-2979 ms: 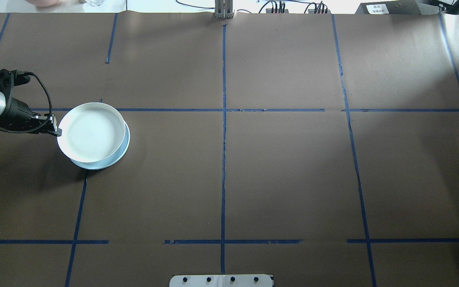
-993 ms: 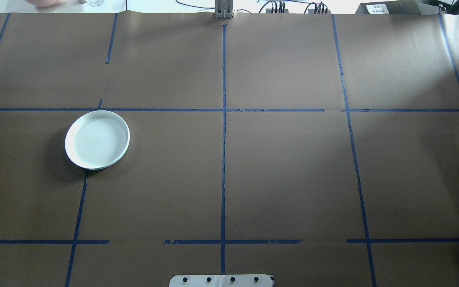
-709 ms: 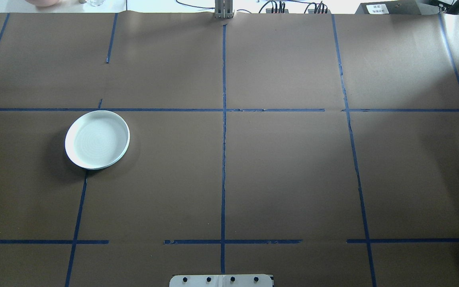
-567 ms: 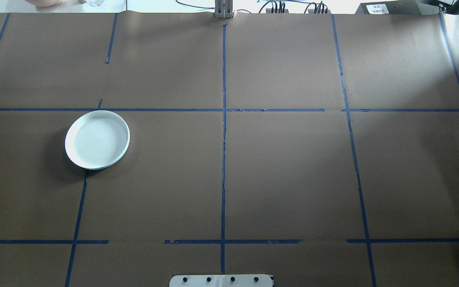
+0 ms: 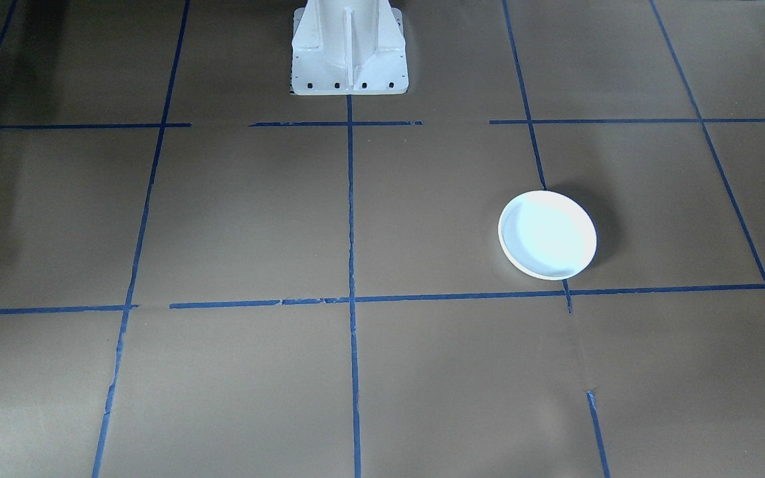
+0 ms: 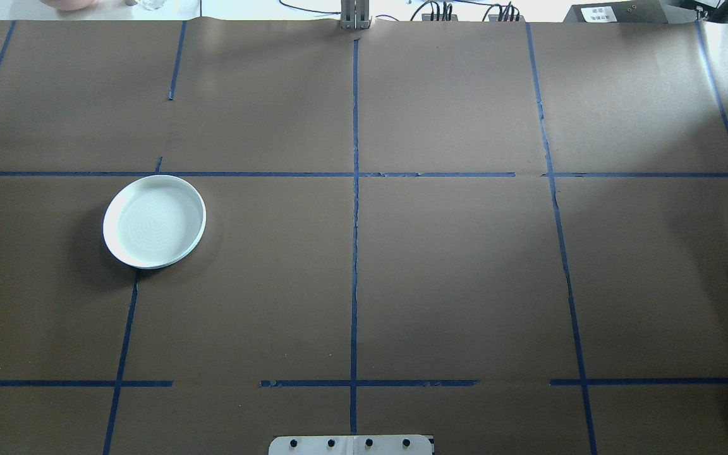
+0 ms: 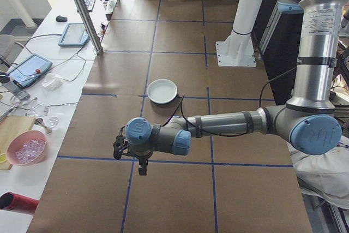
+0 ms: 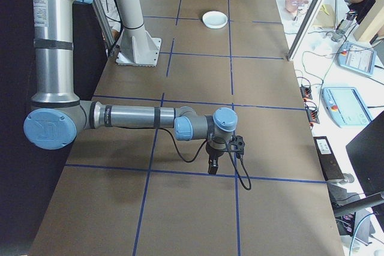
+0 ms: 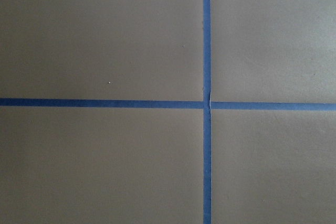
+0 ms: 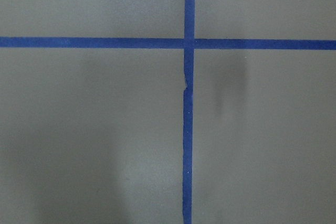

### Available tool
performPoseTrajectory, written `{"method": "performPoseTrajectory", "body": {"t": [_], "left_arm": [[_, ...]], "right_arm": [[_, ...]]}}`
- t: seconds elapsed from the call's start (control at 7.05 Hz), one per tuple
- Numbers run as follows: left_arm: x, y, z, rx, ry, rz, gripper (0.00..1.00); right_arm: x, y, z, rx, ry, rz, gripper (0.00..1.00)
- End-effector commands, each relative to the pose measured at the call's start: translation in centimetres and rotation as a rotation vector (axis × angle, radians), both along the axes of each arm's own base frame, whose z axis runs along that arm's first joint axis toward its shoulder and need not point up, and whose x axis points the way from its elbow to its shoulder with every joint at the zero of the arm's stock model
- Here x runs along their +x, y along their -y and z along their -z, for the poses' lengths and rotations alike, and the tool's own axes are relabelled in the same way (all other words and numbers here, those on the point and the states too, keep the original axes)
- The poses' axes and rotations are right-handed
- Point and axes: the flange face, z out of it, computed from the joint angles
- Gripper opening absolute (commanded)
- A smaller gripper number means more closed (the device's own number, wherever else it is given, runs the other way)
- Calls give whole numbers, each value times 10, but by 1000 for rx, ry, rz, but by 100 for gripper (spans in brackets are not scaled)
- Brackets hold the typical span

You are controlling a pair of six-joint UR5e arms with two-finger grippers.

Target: Stack plate in center

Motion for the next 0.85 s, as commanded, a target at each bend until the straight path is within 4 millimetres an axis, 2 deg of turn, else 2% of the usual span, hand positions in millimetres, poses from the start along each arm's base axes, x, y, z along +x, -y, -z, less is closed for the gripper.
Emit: {"method": "performPoseTrajectory", "body": {"t": [0.0,0.14,0.28,0.43,0.57,0.71], "left_arm": [[-1,3,30,-30,0,1,100],[-3,9,52,-38,21,2,100],[-10,7,67,-4,30,17,100],[-11,6,73,12,31,12,100],[-19,-2,60,105,49,-81,100],[-26,-5,54,133,53,-104,100]], "right_arm": [[0,0,0,0,0,0,100],[0,0,0,0,0,0,100],[0,0,0,0,0,0,100],[0,0,0,0,0,0,100],[0,0,0,0,0,0,100],[0,0,0,0,0,0,100]]}}
